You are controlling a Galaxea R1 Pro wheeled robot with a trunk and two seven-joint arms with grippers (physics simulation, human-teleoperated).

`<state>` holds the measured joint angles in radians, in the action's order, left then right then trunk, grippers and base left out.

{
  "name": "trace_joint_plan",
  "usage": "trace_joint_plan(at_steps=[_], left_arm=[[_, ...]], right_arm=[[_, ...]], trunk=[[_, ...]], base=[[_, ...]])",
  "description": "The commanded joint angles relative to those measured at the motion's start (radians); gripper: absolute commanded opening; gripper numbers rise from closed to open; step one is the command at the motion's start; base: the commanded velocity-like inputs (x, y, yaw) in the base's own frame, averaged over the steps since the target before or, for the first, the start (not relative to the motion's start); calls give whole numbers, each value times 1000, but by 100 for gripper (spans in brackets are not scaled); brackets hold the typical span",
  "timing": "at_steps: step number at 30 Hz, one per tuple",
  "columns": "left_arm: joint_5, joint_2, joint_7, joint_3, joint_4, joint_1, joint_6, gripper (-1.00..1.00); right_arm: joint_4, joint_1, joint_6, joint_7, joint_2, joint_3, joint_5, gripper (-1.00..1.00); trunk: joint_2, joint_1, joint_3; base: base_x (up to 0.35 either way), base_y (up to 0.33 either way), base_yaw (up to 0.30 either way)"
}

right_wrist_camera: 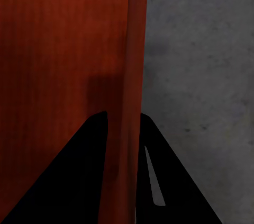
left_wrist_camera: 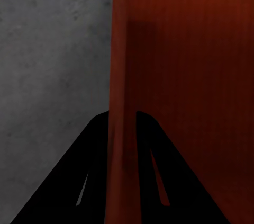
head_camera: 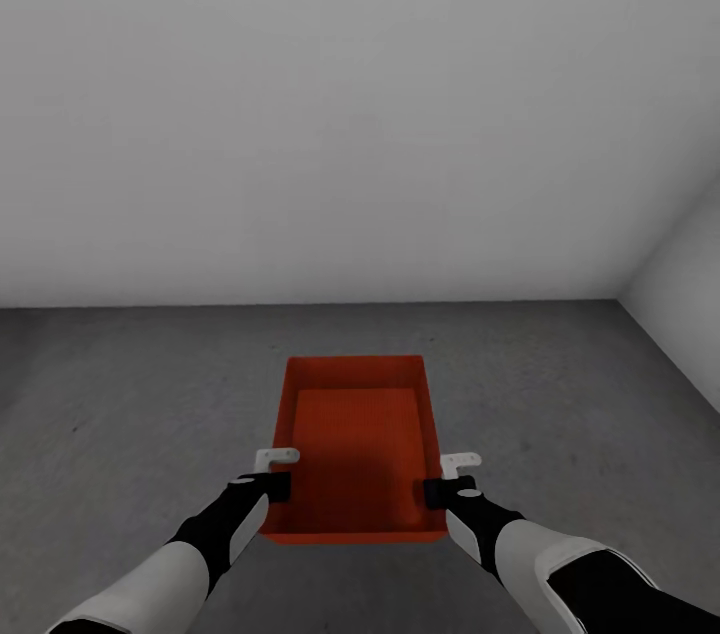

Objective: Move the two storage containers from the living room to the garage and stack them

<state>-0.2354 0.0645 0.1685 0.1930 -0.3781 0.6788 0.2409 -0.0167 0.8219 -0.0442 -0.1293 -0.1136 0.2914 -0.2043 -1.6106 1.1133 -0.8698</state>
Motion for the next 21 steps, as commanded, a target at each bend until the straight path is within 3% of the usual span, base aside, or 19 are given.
trace_joint_plan(at_steps=[1, 21], left_arm=[[5, 9, 14, -15, -21, 1, 6, -100], [5, 9, 14, -15, -21, 1, 6, -100]], right_arm=[[-4, 0, -5, -2, -3, -6, -17, -100], [-3, 0, -6, -2, -1, -7, -17, -100]], trunk=[[-8, 4, -4], [-148, 81, -67]], base=[[0, 0, -1], [0, 0, 0]])
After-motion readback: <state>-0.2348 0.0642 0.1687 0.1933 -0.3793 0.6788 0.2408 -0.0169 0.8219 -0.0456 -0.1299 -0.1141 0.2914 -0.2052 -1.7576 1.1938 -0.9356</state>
